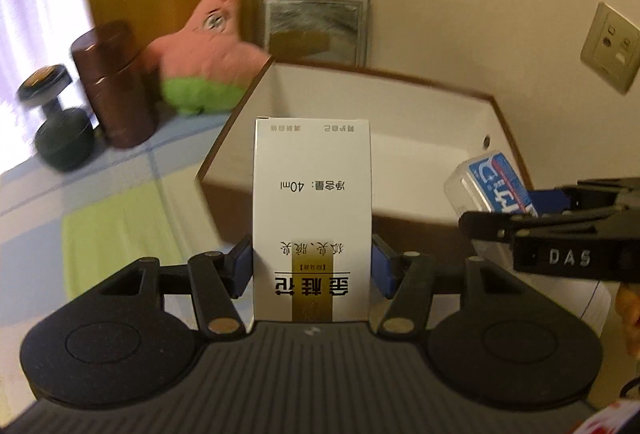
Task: Organize rigid objects
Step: 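Carry both items into the brown box and open both tools, then lift both tools out of the brown box back over the table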
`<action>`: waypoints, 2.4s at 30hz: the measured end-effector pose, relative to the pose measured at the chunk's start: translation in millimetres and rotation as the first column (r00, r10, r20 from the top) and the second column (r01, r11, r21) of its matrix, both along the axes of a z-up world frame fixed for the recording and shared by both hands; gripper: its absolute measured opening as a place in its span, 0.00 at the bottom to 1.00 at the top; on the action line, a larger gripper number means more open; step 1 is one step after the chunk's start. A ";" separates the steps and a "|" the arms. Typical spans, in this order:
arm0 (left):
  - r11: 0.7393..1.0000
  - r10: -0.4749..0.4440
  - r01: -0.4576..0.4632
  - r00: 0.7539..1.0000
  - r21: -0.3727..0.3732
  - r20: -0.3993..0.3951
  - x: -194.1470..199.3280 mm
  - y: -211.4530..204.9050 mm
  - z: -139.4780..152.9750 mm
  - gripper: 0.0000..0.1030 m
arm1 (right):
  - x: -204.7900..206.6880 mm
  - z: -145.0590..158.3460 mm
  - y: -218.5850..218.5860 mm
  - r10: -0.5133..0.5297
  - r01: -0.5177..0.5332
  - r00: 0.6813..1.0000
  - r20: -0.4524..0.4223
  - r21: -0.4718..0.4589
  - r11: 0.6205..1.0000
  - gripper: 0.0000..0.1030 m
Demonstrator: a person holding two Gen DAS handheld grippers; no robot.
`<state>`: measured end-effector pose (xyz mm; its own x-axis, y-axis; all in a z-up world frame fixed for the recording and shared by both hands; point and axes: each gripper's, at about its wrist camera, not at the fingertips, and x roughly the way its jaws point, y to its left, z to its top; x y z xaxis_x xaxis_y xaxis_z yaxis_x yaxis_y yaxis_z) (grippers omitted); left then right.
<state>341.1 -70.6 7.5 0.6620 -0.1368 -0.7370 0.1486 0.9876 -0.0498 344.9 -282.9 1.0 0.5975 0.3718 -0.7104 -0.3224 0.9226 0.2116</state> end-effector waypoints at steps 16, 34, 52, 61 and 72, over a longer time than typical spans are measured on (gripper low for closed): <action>0.992 -0.125 0.124 0.992 -0.013 -0.031 120.4 -48.8 -4.0 0.53 | 87.7 -24.7 -24.6 -0.122 0.118 0.990 -0.068 -0.057 0.991 0.52; 0.989 -0.144 0.147 0.971 0.002 -0.191 161.7 -64.4 -65.9 0.54 | 125.8 -68.5 -18.2 -0.103 0.084 0.980 -0.168 -0.113 0.990 0.52; 0.995 -0.094 0.096 0.979 0.002 -0.181 141.8 -54.3 -54.8 0.56 | 121.5 -67.3 -20.7 -0.063 0.056 0.986 -0.153 -0.050 0.997 0.62; 0.999 -0.049 0.048 0.988 -0.007 -0.146 111.0 -49.0 -38.4 0.56 | 101.8 -55.6 -21.2 -0.035 0.032 0.994 -0.104 -0.027 0.999 0.64; 0.999 -0.039 0.037 0.996 -0.022 -0.080 60.6 -42.2 -9.4 0.56 | 63.9 -26.4 -32.2 -0.042 0.045 0.997 -0.058 0.034 0.998 0.64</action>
